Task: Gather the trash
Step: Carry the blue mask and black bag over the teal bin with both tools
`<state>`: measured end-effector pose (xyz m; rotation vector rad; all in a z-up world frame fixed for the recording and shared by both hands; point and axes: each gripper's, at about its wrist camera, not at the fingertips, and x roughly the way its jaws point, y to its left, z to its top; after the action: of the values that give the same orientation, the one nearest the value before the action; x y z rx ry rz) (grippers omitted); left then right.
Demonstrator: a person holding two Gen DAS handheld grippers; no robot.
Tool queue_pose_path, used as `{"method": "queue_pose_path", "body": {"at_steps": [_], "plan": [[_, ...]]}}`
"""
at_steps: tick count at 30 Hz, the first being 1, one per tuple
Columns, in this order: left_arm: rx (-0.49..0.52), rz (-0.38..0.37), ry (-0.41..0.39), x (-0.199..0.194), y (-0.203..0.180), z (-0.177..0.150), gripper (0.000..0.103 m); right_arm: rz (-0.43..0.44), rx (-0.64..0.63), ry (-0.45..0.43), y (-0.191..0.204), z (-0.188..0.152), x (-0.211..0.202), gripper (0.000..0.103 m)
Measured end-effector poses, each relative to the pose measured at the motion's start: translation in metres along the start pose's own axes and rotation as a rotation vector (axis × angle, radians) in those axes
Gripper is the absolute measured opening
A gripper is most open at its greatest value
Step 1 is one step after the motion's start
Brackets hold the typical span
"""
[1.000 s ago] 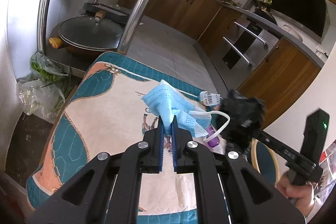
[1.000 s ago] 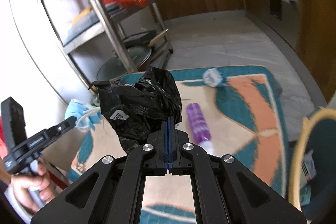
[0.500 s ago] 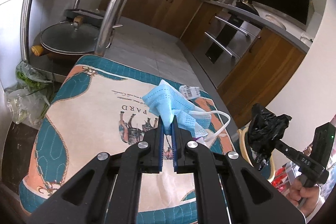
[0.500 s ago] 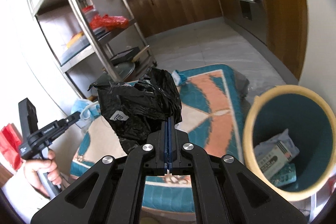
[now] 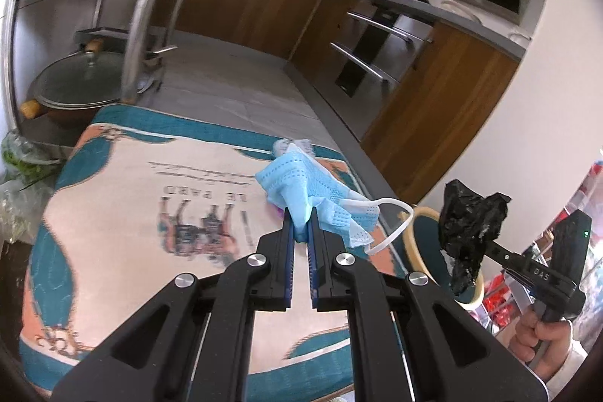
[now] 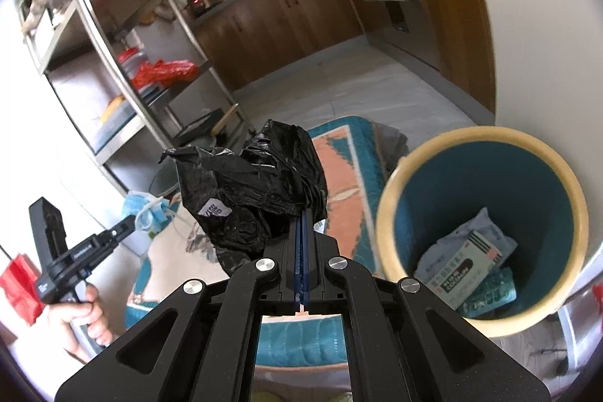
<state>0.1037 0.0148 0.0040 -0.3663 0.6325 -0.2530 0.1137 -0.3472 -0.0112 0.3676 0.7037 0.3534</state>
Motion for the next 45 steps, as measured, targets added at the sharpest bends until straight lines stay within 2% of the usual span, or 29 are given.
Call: {"method": "queue_pose_path", "body": {"at_steps": [6,17,23,32,45], "plan": [[0.006,-0.061,0.032,0.028,-0.036,-0.003,0.006,-0.026,0.042,-0.036,-0.017,0.001,-0.014,0.002],[0.102,-0.200,0.096,0.077,-0.131,-0.012,0.006,-0.083,0.124,-0.101,-0.051,0.004,-0.042,0.002],[0.133,-0.242,0.120,0.101,-0.170,-0.017,0.006,-0.116,0.178,-0.117,-0.070,0.004,-0.049,0.002],[0.170,-0.244,0.185,0.133,-0.205,-0.034,0.006,-0.166,0.251,-0.108,-0.093,0.000,-0.046,0.002],[0.213,-0.208,0.305,0.179,-0.211,-0.069,0.006,-0.219,0.325,-0.055,-0.113,-0.007,-0.029,0.002]]}}
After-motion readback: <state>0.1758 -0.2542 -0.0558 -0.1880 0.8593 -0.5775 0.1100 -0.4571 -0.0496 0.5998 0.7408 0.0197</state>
